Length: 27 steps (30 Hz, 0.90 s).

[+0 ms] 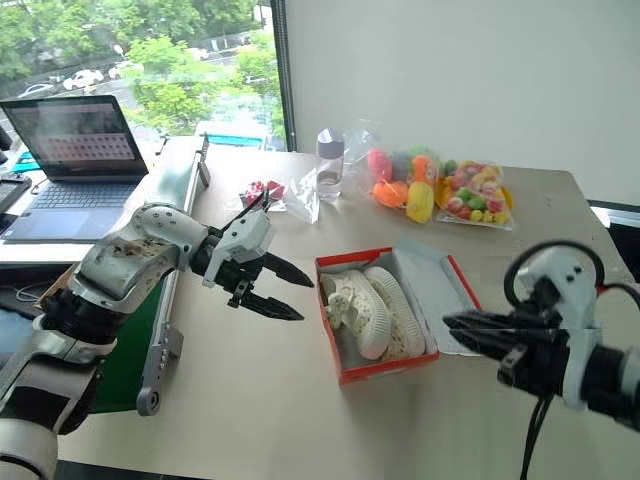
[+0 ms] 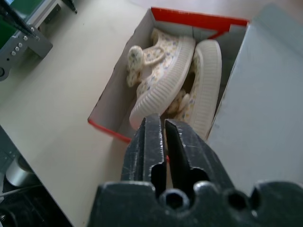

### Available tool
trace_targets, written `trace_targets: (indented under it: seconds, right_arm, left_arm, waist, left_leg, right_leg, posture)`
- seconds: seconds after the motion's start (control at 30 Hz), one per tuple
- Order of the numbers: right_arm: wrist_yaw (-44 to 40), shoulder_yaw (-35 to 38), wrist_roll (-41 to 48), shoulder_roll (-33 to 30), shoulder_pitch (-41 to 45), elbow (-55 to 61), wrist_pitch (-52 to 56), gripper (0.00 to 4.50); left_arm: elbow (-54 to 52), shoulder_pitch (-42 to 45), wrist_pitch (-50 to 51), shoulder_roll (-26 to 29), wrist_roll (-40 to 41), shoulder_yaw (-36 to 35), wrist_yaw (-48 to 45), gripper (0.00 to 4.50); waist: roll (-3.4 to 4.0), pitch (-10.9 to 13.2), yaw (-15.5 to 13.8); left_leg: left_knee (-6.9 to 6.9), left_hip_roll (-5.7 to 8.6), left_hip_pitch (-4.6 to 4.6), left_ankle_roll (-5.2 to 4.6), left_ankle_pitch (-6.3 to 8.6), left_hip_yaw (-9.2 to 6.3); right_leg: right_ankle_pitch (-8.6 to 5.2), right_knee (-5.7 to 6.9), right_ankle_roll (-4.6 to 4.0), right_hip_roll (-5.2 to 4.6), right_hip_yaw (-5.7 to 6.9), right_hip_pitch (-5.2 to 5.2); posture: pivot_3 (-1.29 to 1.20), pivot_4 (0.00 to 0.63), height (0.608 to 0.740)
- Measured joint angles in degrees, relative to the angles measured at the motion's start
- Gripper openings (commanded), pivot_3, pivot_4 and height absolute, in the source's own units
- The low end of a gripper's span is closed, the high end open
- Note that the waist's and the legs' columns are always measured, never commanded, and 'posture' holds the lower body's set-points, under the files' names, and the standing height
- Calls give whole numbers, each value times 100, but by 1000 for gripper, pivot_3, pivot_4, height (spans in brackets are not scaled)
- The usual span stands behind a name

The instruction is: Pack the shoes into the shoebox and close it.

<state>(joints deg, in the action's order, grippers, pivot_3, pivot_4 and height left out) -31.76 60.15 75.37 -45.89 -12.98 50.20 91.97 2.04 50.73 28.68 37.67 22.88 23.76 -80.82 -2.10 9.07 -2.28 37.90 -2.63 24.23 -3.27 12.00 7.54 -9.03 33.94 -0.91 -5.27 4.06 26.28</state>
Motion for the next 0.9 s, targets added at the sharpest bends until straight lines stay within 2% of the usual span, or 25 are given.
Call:
trace_targets:
  seconds: [0.07, 0.13, 0.2, 0.3, 0.37, 0.5, 0.6, 0.67, 0.7, 0.9]
  right_arm:
    - [310, 360, 387, 354, -939, 209, -122, 42]
    - [583, 377, 474, 769, -1634, 361, -367, 42]
    - [846, 96, 281, 1147, -1975, 370, -648, 42]
    - [1139, -710, -338, 1468, -2057, 164, -1148, 42]
    - [1221, -1129, -658, 1573, -1953, -43, -1460, 42]
    - [1193, -2281, -1568, 2198, -1232, -915, -2607, 42]
    - [1105, -2997, -2263, 2262, -970, -1537, -3254, 42]
    - [1007, -3298, -2633, 2295, -824, -1979, -3665, 42]
    - [946, -3403, -2801, 2295, -732, -2213, -3856, 42]
    - [853, -3616, -3320, 2330, -268, -3192, -4537, 42]
  left_arm:
    - [319, 137, -146, -213, -164, -8, 9, 2919]
    - [545, 232, -266, -370, -279, -12, 17, 2919]
    - [658, 286, -325, -450, -350, -37, 29, 2919]
    - [705, 363, -340, -530, -382, -121, 36, 2919]
    - [699, 383, -335, -520, -412, -189, 38, 2919]
    - [535, 360, -168, -287, -477, -326, 87, 2919]
    - [255, 326, 45, -59, -477, -453, 127, 2919]
    - [70, 271, 205, 142, -471, -552, 138, 2919]
    - [-49, 209, 300, 246, -460, -582, 132, 2919]
    - [-572, -154, 664, 598, -370, -642, 70, 2919]
  waist:
    - [1, -1, 15]
    - [1, 0, 31]
    - [2, -1, 88]
    - [9, 2, 176]
    - [9, 1, 196]
    - [15, 4, 246]
    - [41, 10, 238]
    - [44, 11, 222]
    - [44, 11, 219]
    - [46, 11, 184]
  left_leg:
    - [1, 2, -3, 11, 6, -3]
    - [3, 2, -4, 32, 18, -9]
    - [7, 2, -5, 34, 19, -15]
    - [8, 3, 0, 34, 19, -21]
    - [8, 4, -2, 34, 19, -27]
    - [8, 8, 0, 34, 19, -42]
    - [8, 18, 5, 33, 18, -48]
    - [8, 21, 11, 24, 16, -54]
    - [8, 24, 10, -16, 1, -55]
    - [8, 44, 13, -32, 11, -56]
  right_leg:
    - [2, 2, 3, 2, -7, -3]
    - [2, 2, 3, 4, -9, -4]
    - [2, 0, 3, 3, -13, -4]
    - [3, -9, 7, -3, -16, -2]
    - [4, -10, 8, -1, -15, -4]
    - [4, -5, 8, 10, -13, 0]
    - [1, 8, 3, 8, -16, 4]
    - [-12, 8, 5, 12, -12, 5]
    - [-19, 12, 16, 13, -14, 4]
    - [-30, 13, 33, 4, -21, 2]
  posture:
    - [0, 150, 740]
    - [0, 150, 740]
    - [0, 150, 740]
    - [0, 150, 740]
    - [0, 150, 740]
    - [0, 150, 740]
    - [0, 150, 740]
    - [0, 150, 740]
    - [0, 150, 740]
    - [0, 150, 740]
